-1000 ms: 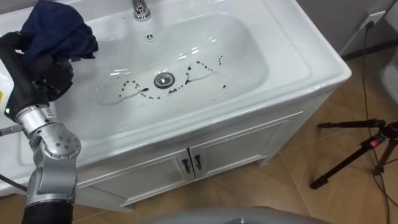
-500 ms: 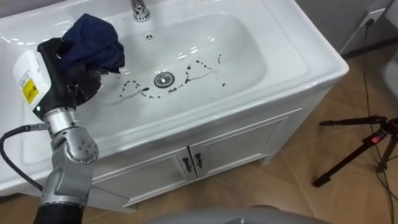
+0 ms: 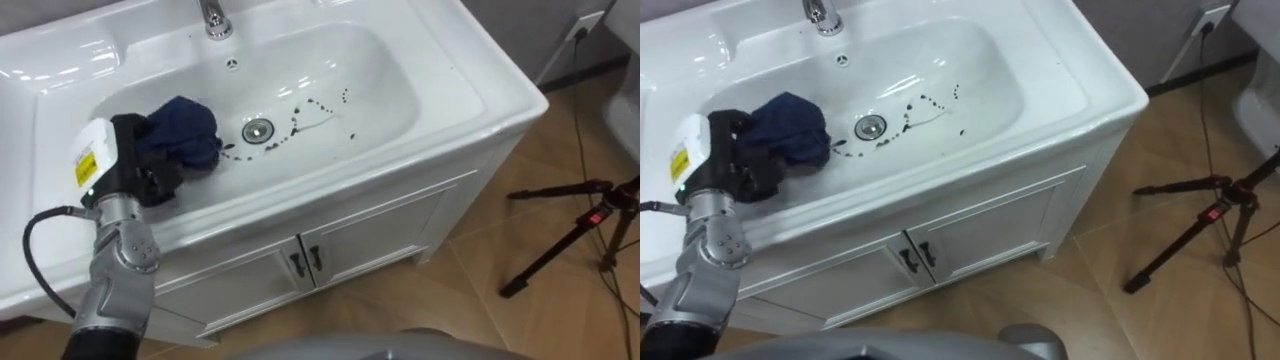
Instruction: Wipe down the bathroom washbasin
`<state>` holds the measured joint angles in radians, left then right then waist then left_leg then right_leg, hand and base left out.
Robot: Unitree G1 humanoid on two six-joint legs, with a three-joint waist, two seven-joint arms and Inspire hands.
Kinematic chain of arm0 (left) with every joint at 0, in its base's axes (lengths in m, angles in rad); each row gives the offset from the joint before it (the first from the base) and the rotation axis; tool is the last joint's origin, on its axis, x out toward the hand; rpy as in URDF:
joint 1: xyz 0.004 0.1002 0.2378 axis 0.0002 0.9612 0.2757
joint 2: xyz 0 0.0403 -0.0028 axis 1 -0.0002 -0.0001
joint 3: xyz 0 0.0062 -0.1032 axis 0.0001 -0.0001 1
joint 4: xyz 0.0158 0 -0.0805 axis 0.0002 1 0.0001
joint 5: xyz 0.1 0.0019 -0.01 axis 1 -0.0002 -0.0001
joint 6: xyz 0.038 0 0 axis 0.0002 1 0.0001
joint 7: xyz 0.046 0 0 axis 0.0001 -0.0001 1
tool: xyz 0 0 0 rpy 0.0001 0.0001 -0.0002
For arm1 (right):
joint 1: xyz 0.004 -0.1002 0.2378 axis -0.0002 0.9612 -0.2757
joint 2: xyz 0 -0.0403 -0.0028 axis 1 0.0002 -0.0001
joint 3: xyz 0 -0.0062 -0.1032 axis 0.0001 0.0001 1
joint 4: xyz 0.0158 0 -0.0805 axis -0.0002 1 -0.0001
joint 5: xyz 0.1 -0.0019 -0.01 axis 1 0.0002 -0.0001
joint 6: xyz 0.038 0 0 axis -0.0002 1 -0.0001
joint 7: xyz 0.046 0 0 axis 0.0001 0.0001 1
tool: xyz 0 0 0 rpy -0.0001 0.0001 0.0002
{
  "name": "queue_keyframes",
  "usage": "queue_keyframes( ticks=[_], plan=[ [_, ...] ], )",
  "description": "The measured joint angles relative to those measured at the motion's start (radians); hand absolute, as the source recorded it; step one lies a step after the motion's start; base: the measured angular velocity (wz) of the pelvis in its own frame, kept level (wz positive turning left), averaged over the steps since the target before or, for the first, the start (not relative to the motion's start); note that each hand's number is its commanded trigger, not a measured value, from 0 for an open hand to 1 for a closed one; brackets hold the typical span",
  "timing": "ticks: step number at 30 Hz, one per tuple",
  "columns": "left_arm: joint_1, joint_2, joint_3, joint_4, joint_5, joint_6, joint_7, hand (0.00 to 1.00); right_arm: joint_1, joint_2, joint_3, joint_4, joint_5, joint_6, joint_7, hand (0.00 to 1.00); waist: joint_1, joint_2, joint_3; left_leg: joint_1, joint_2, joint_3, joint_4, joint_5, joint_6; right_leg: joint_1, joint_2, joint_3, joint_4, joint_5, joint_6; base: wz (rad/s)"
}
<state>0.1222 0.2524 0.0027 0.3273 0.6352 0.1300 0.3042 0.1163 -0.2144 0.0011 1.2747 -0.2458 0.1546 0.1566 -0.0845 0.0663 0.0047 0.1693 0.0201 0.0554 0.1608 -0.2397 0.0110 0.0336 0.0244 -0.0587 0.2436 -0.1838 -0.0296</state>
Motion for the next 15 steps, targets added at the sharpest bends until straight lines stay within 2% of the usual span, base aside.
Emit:
queue_keyframes(
  ticks=[2,9,15],
  plan=[
    [0.000,0.000,-0.008,0.006,0.026,0.004,-0.036,1.00,-0.002,0.000,0.000,0.000,0.000,0.000,0.001,0.00,0.005,0.001,0.0003,0.000,0.001,0.000,0.000,0.000,-0.001,0.000,0.001,0.001,0.000,0.000,-0.001,0.00],
    [0.000,0.001,-0.008,0.005,0.035,0.024,-0.073,1.00,-0.004,-0.002,0.000,-0.003,0.000,0.001,-0.002,0.00,0.004,0.010,0.0024,-0.001,0.003,0.017,-0.003,-0.001,-0.001,0.001,0.004,0.008,-0.002,0.000,-0.001,-0.03],
    [0.000,0.001,-0.008,0.006,0.105,0.047,-0.082,1.00,-0.003,-0.008,-0.001,-0.011,0.000,0.022,-0.004,0.00,0.004,0.016,-0.0008,0.000,0.005,0.032,-0.007,-0.001,-0.001,-0.006,0.009,0.021,-0.004,0.000,-0.002,-0.04]
  ],
)
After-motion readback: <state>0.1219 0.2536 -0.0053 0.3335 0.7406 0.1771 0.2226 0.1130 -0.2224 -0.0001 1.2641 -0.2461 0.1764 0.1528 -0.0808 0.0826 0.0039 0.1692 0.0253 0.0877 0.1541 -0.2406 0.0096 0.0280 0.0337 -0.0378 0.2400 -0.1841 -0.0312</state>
